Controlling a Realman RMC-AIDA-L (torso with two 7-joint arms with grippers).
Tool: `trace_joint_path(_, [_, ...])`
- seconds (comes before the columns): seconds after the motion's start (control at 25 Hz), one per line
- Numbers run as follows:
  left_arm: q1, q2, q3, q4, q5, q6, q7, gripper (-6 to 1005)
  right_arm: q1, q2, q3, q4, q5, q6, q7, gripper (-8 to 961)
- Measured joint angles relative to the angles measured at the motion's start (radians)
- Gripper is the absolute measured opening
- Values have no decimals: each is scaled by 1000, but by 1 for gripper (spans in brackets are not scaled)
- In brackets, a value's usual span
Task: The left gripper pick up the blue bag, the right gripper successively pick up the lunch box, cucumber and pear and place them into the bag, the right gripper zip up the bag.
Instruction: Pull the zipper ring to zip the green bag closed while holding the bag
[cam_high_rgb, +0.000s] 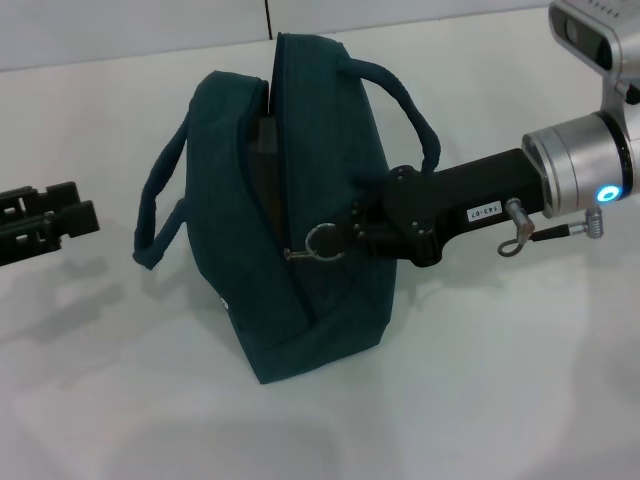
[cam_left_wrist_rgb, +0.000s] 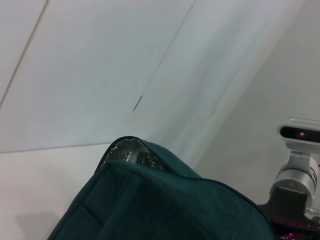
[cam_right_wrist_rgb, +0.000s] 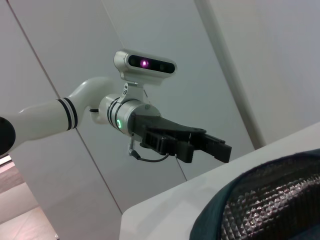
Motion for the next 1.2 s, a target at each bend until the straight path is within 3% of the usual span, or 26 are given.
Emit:
trace_joint_path(0.24, [-11, -12, 1, -4, 3, -18, 7, 653, 0, 0, 4, 0, 1, 0, -1, 13])
trace_joint_path(0.44, [6, -16, 8, 11, 29, -11, -145, 657, 0, -1, 11, -7, 9, -1, -1, 12])
trace_joint_path(0.56, [31, -36, 28, 18, 63, -3, -237, 659, 8, 1, 9, -10, 10, -2, -1, 12])
trace_joint_path(0.68, [60, -74, 45, 20, 97, 0, -279, 673, 17, 1, 9, -4, 10, -1, -7, 12])
trace_joint_path(0.8, [89, -103, 54, 9, 98, 0, -269, 672, 25, 0, 10, -2, 11, -1, -13, 13])
trace_joint_path(0.88, [108, -111, 90, -30, 60, -5, -235, 672, 31, -1, 10, -3, 11, -1, -15, 14])
trace_joint_path(1.2, [111, -114, 175, -214, -74, -82, -34, 671, 47, -1, 12, -13, 38, -50, -23, 13])
